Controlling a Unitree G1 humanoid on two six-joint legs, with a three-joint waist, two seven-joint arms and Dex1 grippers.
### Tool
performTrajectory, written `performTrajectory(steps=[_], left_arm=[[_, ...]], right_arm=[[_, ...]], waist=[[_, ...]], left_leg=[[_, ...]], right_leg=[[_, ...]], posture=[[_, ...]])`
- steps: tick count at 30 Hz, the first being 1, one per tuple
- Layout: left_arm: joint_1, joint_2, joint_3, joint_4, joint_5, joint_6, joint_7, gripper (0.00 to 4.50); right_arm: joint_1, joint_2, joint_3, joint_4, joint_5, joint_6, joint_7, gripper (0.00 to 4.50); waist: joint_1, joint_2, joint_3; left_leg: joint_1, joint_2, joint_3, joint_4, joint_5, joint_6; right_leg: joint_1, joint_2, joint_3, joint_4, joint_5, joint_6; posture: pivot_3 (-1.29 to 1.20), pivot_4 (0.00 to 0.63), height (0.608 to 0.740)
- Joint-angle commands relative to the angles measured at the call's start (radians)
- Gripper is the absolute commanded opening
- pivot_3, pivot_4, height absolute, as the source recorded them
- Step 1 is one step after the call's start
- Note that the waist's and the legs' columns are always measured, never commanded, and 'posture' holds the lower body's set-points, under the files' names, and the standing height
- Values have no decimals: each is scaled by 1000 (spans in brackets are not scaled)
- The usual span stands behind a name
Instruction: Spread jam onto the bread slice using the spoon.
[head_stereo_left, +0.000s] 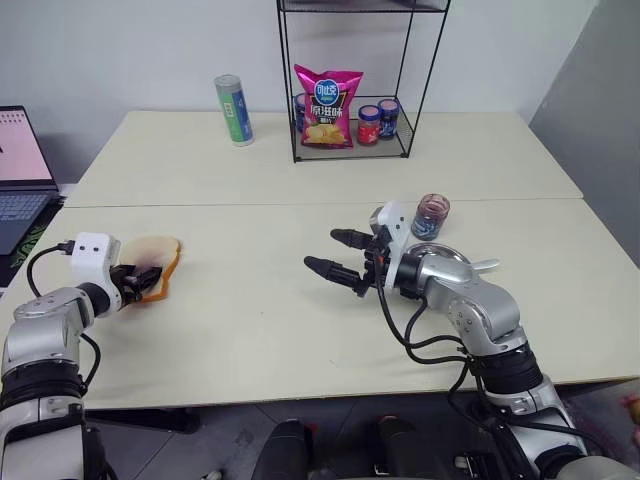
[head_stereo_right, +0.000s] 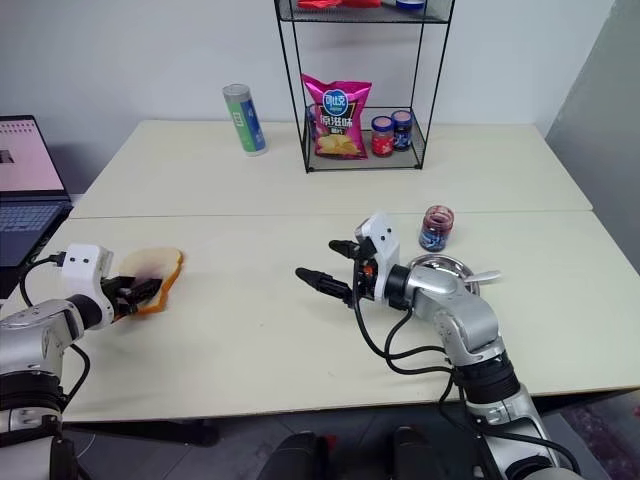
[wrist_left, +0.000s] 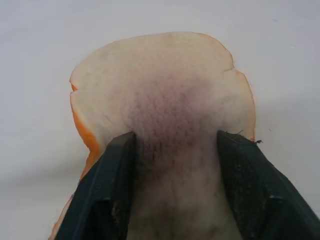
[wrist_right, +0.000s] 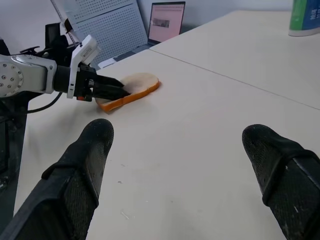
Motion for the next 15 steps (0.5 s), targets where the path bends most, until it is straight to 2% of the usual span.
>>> performTrajectory(steps=[1,9,15], left_arm=[[18,-20,-29,-6,2,20,-9,1681],[-16,-10,-3,-70,-10,38,25,452],[-93,-11,-23,-317,-106,160,-39,452]], right_arm=[[-14,-5,-25,-20,1,-23,2,4500],[-26,-11,-34,-4,-5,-37,5,4500],[-43,-32,-66,-19,14,-21,0,4500]], waist=[[0,0,0],[0,0,0],[0,-4,2]], left_leg=[[0,0,0,0,0,0],[0,0,0,0,0,0],[-2,0,-1,1,0,0]], right_leg=[[0,0,0,0,0,0],[0,0,0,0,0,0],[-1,0,-1,0,-1,2]], posture=[[0,150,740],[0,150,740],[0,150,740]])
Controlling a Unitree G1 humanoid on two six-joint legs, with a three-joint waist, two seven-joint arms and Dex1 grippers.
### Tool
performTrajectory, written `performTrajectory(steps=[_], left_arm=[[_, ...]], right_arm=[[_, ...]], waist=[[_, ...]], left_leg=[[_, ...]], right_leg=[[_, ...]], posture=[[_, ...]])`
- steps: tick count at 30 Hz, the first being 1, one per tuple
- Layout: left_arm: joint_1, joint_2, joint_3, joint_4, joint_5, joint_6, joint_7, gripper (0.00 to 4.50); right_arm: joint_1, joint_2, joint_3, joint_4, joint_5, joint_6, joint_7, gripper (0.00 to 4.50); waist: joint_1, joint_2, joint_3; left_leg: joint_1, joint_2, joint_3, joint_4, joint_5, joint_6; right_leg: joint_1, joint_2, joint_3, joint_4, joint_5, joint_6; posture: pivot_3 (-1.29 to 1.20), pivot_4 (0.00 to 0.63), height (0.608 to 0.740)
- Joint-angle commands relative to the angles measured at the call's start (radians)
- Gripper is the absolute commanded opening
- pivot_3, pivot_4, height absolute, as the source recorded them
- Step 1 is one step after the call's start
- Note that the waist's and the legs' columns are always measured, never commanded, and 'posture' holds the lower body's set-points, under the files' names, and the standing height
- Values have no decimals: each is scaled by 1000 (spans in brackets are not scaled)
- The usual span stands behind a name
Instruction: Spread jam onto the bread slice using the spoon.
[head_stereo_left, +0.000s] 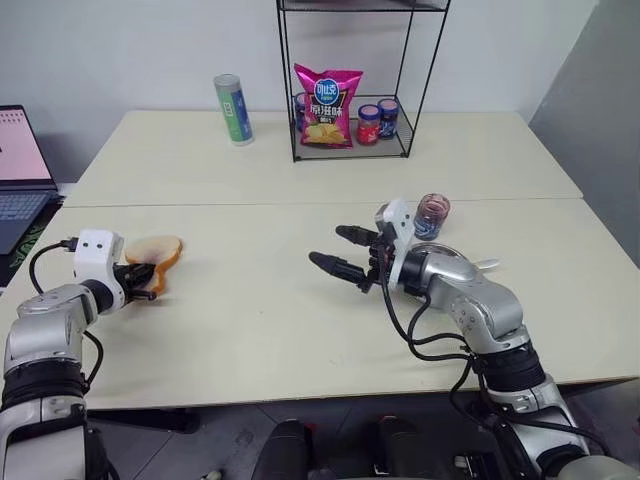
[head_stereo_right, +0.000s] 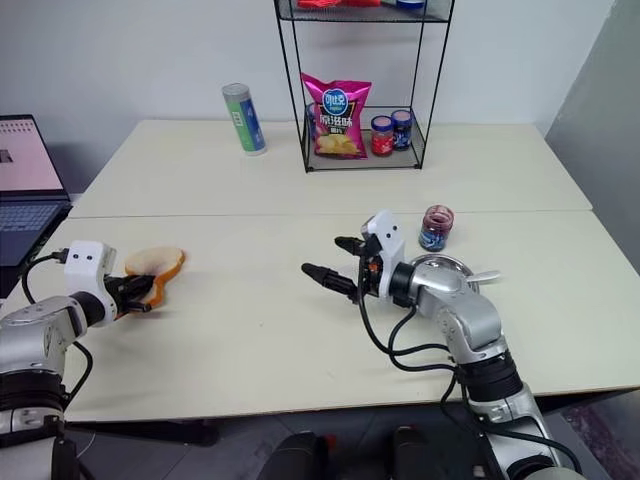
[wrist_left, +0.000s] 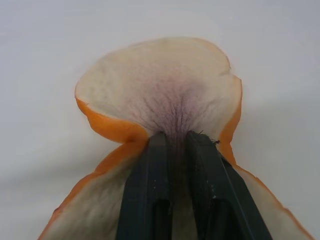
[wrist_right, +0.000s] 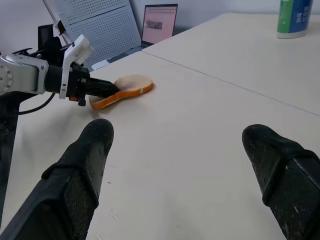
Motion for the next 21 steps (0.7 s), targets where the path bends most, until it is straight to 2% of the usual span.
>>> performTrajectory(steps=[1,6,10,14,17,21], left_arm=[[-83,-3,-36,-267,-113,107,-85,452],[-124,-53,-136,-497,-234,232,-174,452],[-130,-89,-304,-570,-195,208,-227,452],[-159,-101,-501,-524,-58,51,-299,452],[-210,-138,-521,-440,-28,-4,-301,452],[-250,-141,-521,-317,62,-146,-267,452]], right_arm=[[-36,-24,-58,-49,23,8,-2,4500],[-22,-94,-93,-141,47,60,9,4500],[-7,-171,-149,-229,87,129,-1,4500],[52,-238,-210,-347,131,202,-29,4500],[108,-255,-243,-415,153,238,-67,4500],[154,-235,-254,-472,167,260,-129,4500]], waist=[[-1,-3,1],[-11,-3,1],[-17,-2,1],[-18,-2,1],[-16,-2,1],[-18,-2,1]], left_leg=[[-1,0,0,0,0,0],[-1,-1,3,-1,0,0],[-1,0,3,-2,0,0],[0,2,2,-2,0,0],[0,3,1,-2,0,0],[0,4,2,-1,0,0]], right_leg=[[0,0,0,0,1,-1],[-1,0,3,-2,1,0],[-1,1,3,-1,1,0],[-1,5,4,-1,-1,0],[-1,7,4,0,-3,2],[-1,8,4,0,-3,3]], posture=[[0,150,740],[0,150,740],[0,150,740],[0,150,740],[0,150,740],[0,150,740]])
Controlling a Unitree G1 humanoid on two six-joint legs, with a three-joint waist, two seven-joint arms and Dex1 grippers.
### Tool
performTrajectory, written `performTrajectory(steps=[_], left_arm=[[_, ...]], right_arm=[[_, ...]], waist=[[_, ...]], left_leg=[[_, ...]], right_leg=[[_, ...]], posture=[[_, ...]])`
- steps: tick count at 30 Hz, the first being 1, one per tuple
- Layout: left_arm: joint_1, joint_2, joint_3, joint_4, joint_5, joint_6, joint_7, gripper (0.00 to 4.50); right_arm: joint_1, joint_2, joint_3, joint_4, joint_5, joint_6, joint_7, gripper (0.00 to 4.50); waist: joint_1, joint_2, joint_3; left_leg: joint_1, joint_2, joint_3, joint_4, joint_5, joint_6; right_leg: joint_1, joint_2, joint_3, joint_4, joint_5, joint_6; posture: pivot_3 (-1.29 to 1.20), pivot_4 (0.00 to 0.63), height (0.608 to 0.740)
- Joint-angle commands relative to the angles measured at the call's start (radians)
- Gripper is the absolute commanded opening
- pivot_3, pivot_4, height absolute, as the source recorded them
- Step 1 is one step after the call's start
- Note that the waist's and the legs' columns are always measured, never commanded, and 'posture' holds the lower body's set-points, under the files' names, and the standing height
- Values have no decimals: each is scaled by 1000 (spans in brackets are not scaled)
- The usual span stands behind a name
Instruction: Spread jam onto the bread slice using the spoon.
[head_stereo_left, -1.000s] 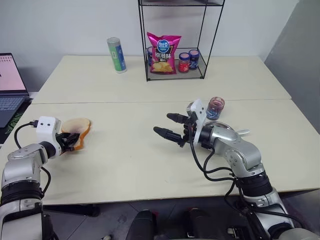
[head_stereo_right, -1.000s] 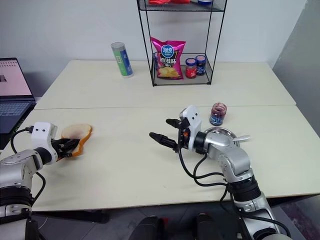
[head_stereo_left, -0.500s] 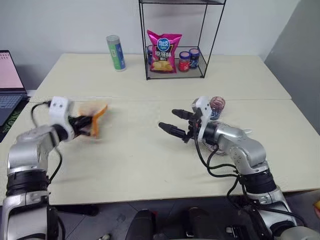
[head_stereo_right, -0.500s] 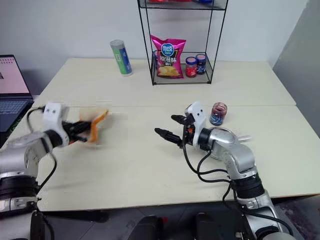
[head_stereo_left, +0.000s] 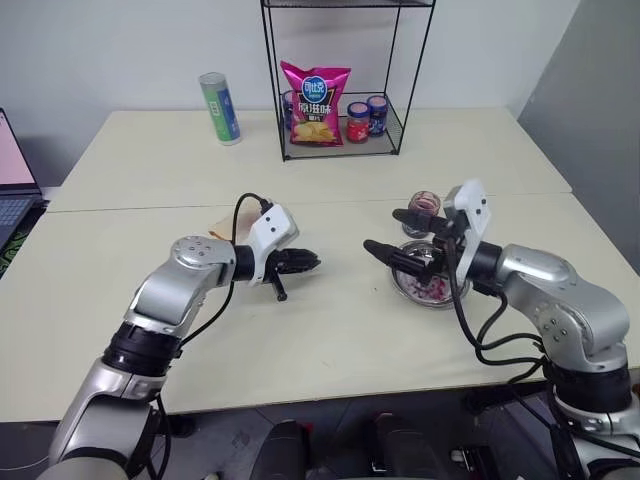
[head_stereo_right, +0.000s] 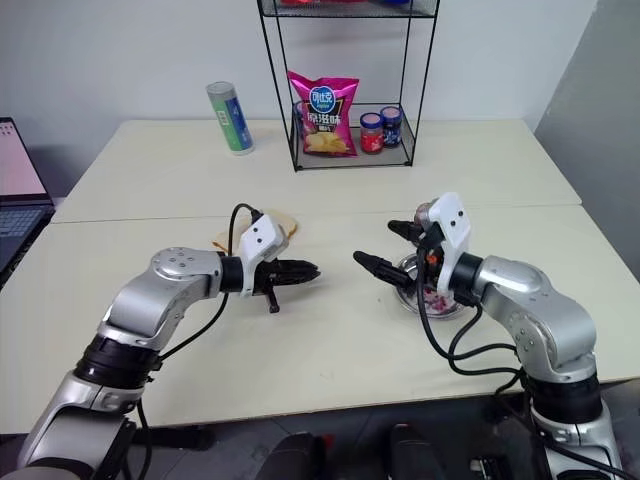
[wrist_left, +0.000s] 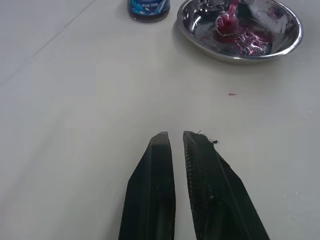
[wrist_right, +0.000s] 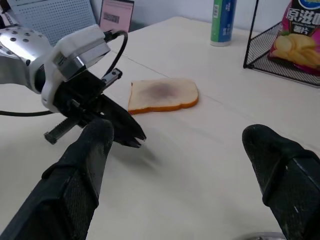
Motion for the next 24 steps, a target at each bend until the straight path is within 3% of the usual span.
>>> performTrajectory(steps=[1,3,6,11,23,24], left_arm=[[-31,13,26,96,99,-162,53,452],[-11,14,58,127,123,-209,105,452],[61,54,108,141,174,-293,179,1111],[95,38,163,216,189,-328,253,2139],[-38,-50,143,635,271,-462,329,4307],[-55,-51,139,671,287,-482,342,4307]], right_arm=[[10,24,-19,-72,24,4,-60,4500],[13,41,2,-66,19,-7,-72,4500],[-5,64,38,-28,15,-30,-58,4500],[-48,75,69,29,6,-62,-34,4500],[-99,62,134,6,26,-35,9,4500],[-98,61,133,4,27,-34,6,4500]], waist=[[-4,0,0],[-7,0,0],[-13,0,0],[-15,0,0],[2,0,0],[3,0,0]], left_leg=[[0,0,1,0,0,0],[0,0,1,0,0,0],[0,0,1,-1,0,0],[0,0,-1,0,0,0],[0,-2,0,1,0,0],[0,-1,0,1,0,0]], right_leg=[[0,0,0,0,0,0],[0,0,1,0,0,0],[-1,0,1,-1,0,0],[-1,-1,1,0,0,0],[0,-3,-2,0,1,2],[0,-3,-3,0,1,2]], posture=[[0,150,740],[0,150,740],[0,150,740],[0,150,740],[0,150,740],[0,150,740]])
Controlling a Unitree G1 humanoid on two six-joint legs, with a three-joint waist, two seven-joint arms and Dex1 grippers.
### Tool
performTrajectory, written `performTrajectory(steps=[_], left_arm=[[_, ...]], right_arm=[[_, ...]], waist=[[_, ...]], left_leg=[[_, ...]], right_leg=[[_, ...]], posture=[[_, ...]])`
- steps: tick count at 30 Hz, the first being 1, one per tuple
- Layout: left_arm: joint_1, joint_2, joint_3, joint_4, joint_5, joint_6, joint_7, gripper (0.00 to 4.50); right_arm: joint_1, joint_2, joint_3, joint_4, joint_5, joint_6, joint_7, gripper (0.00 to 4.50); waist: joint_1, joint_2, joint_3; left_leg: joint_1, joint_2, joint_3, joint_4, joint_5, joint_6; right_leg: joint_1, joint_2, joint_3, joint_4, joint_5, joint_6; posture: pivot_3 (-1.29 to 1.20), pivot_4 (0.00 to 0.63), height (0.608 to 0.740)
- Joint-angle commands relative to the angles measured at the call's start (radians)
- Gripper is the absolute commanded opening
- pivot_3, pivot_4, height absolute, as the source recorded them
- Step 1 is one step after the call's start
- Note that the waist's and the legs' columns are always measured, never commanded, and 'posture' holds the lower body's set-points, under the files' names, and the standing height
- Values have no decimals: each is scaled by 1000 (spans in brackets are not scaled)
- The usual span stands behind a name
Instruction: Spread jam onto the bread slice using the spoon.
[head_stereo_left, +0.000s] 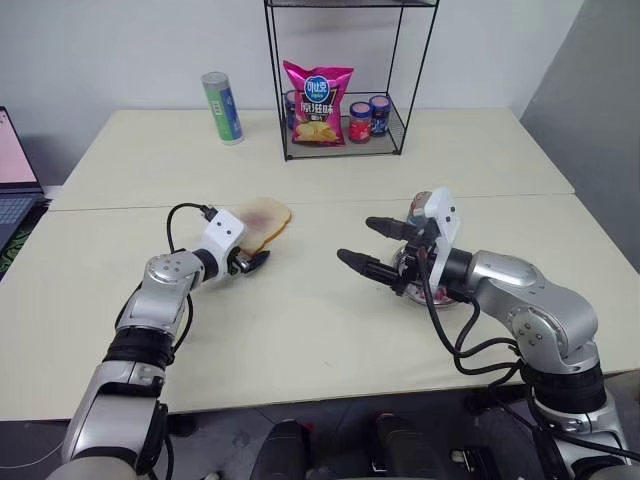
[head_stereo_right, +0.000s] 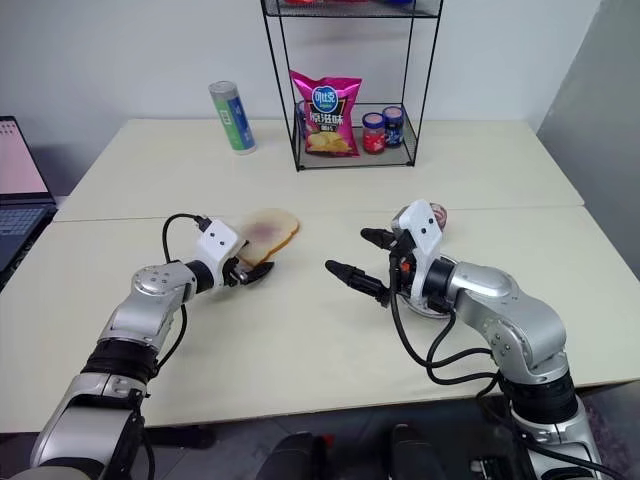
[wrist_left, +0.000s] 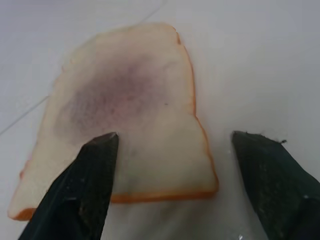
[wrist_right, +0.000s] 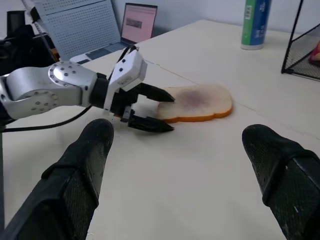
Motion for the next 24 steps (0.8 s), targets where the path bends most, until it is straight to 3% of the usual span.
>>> performTrajectory(steps=[1,6,24], left_arm=[[-57,-3,-15,129,67,-66,49,4307],[-115,-17,-32,232,90,-100,15,4307],[-167,-37,13,273,57,-14,-101,699]], right_arm=[[-13,-8,-6,-47,14,-4,2,4500],[6,-16,-16,-61,14,-2,-13,4500],[16,-41,-46,-84,35,15,-42,4500]], waist=[[1,0,0],[1,0,0],[1,0,-1]], left_leg=[[0,0,0,0,0,0],[0,0,1,0,0,0],[0,0,1,1,0,0]], right_leg=[[0,0,0,0,0,0],[0,0,0,0,0,0],[1,0,0,1,0,0]], posture=[[0,150,740],[0,150,740],[0,150,740]])
